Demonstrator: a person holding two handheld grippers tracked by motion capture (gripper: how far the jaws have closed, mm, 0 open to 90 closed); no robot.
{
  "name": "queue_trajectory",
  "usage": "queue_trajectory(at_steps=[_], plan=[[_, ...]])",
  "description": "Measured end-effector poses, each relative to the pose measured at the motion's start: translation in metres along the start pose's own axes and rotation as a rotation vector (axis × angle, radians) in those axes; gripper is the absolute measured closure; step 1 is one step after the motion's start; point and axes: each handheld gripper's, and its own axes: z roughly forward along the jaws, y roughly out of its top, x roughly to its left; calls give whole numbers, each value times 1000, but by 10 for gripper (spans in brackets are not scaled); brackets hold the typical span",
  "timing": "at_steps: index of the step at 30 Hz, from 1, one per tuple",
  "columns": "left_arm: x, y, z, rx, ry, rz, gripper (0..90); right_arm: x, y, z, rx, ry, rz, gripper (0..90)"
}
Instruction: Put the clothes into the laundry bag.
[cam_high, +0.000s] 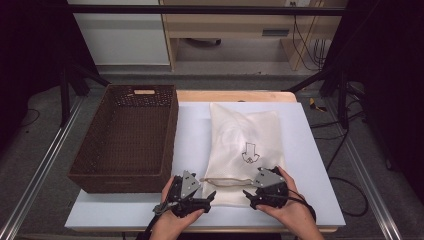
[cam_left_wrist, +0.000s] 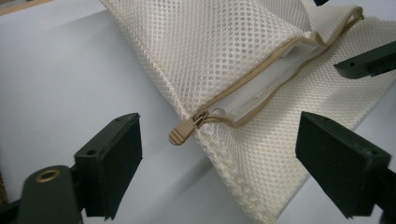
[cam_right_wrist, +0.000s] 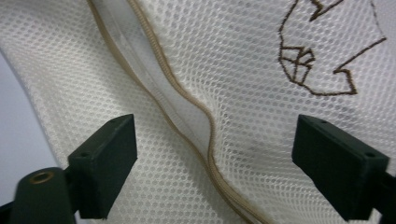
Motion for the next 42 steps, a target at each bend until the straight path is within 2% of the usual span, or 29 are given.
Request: queue_trajectory(at_steps=[5,8,12,18,20,24,29,34,42], plan=[[0,1,0,-9,-18,2,89,-2,1,-1,-12,-6,14,67],[-1,0,3,9,-33,18,55,-3,1,-2,-25,-18,21,67],[-3,0,4,15,-46,20,44,-8,1,-5,-39,-54,45,66],[-6,4,2,11,-66,24,42,-16,2,-9,-68,-127,118,60],[-8,6,1,6,-74,27,42,-17,2,-11,-80,-133,128,60],[-12,12,-4,-14,-93,27,43,-24,5,-17,-118,-140,190,57],[-14,18,-9,-25,-112,32,43,-31,2,-21,-126,-162,218,57],[-9,25,-19,-51,-108,24,45,-39,-1,-26,-144,-181,261,57],[9,33,-39,-99,-78,-11,48,-50,-9,-31,-145,-208,307,57]])
